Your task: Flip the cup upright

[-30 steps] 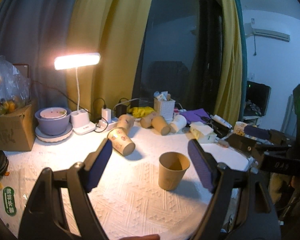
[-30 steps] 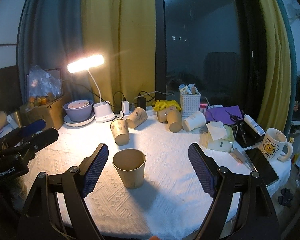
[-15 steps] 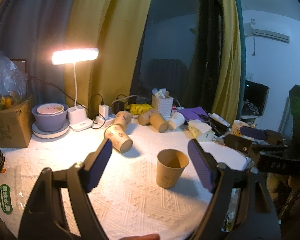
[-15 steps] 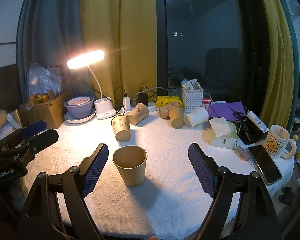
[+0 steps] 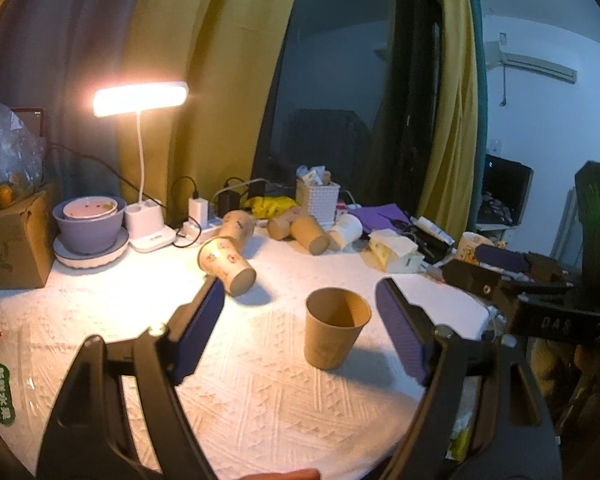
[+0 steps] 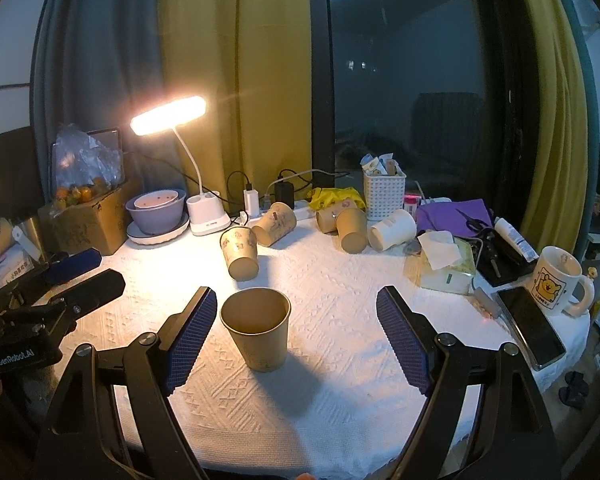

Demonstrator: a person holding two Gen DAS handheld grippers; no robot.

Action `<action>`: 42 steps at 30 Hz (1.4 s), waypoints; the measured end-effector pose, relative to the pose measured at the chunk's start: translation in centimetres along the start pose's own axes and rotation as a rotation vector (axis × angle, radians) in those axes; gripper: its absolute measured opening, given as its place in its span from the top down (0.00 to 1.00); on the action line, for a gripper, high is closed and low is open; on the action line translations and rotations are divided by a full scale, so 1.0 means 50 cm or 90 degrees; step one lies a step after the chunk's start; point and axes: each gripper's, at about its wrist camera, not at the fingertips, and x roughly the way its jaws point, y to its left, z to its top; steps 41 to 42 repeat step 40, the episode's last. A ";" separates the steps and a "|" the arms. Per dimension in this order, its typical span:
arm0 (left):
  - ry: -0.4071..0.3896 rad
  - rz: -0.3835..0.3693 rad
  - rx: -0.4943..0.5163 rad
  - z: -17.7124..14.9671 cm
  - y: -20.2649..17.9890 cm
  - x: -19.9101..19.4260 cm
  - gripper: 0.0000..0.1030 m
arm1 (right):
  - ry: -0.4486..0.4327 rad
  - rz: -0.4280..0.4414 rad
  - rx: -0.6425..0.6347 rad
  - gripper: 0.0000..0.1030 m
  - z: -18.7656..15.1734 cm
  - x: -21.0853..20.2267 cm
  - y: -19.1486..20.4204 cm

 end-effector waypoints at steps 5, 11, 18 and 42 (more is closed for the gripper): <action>0.001 0.002 -0.001 0.000 0.004 0.000 0.23 | 0.001 0.000 0.000 0.18 0.000 0.003 0.002; 0.006 0.001 0.001 -0.007 0.006 0.002 0.23 | 0.004 0.000 -0.001 0.18 -0.004 0.007 0.006; 0.004 0.002 -0.001 -0.010 0.011 0.000 0.23 | 0.003 0.001 -0.003 0.18 -0.007 0.009 0.009; -0.005 -0.016 0.011 -0.020 0.000 -0.008 0.23 | 0.009 0.006 -0.009 0.18 -0.013 0.013 0.014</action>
